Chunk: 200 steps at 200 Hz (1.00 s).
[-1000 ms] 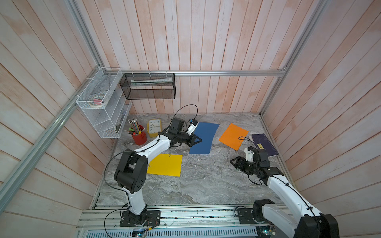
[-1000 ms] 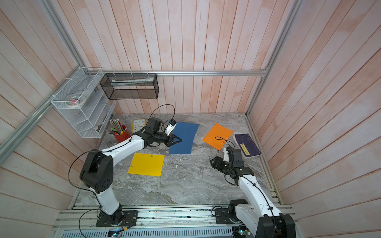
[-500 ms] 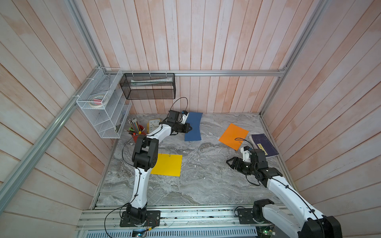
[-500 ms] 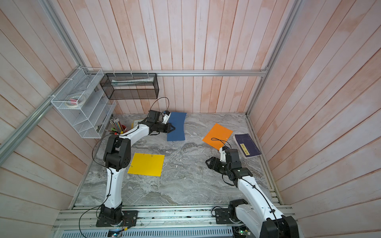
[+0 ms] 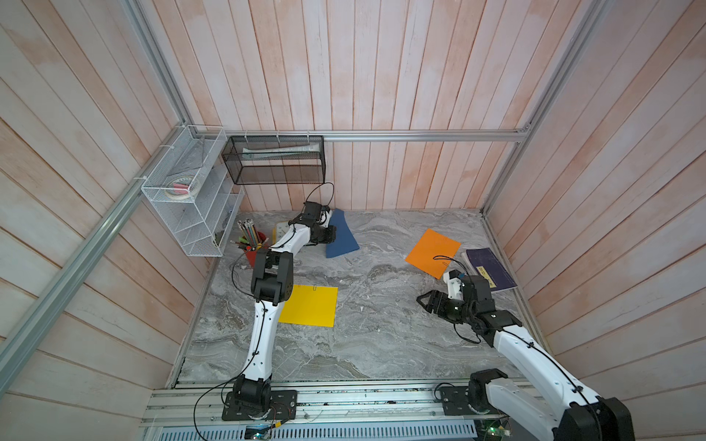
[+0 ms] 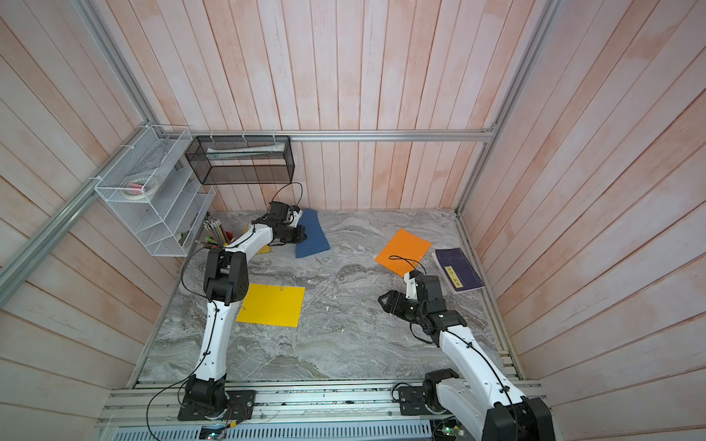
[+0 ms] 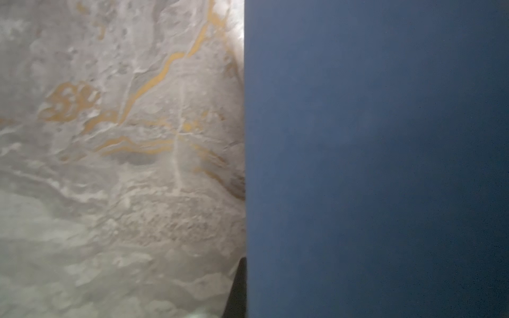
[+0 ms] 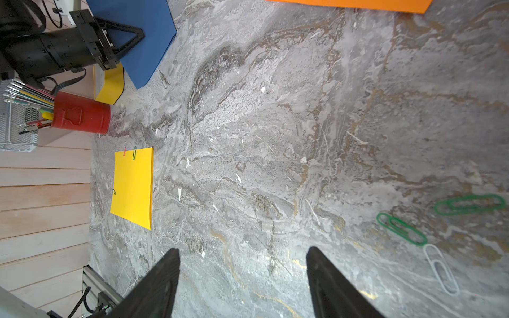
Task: Unclip the paperclips from the documents
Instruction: Place the document at the center of the board.
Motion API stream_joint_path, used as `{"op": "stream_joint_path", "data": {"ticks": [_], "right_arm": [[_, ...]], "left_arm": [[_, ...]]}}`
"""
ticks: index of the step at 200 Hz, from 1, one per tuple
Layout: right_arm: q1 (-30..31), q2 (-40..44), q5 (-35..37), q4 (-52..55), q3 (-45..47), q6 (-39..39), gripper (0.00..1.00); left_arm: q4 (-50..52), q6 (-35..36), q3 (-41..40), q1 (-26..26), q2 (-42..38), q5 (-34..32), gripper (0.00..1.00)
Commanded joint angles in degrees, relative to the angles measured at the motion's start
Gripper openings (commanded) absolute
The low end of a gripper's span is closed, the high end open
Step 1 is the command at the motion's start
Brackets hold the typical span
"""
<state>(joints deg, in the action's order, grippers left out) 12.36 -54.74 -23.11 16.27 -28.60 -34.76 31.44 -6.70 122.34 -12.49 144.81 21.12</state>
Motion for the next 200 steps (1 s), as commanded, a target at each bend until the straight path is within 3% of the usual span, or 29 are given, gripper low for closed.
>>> {"op": "stream_joint_path", "data": {"ticks": [1, 34, 107, 153, 200], "right_arm": [[0.4, -0.5, -0.8, -0.6, -1.2, -0.3, 0.74], [0.5, -0.9, -1.1, -1.0, -1.3, -0.3, 0.75], [1.1, -1.6, -1.1, -1.4, -2.0, 0.1, 0.76], [1.1, -2.2, -0.6, -2.0, -2.6, 1.1, 0.77], [-0.8, -7.9, 3.2, -5.6, -5.4, 5.1, 0.78]], "left_arm": [[2.8, 0.5, 2.0, 0.0, 1.1, -4.4, 0.07], [3.1, 0.9, 0.8, 0.2, -0.3, -8.5, 0.31], [-2.3, 0.1, -7.2, 0.5, -7.7, -12.7, 0.59], [-8.1, -0.7, -15.9, 0.4, -15.3, -12.6, 0.7], [-14.6, -2.2, -28.0, -0.8, -24.4, -8.5, 0.7]]}}
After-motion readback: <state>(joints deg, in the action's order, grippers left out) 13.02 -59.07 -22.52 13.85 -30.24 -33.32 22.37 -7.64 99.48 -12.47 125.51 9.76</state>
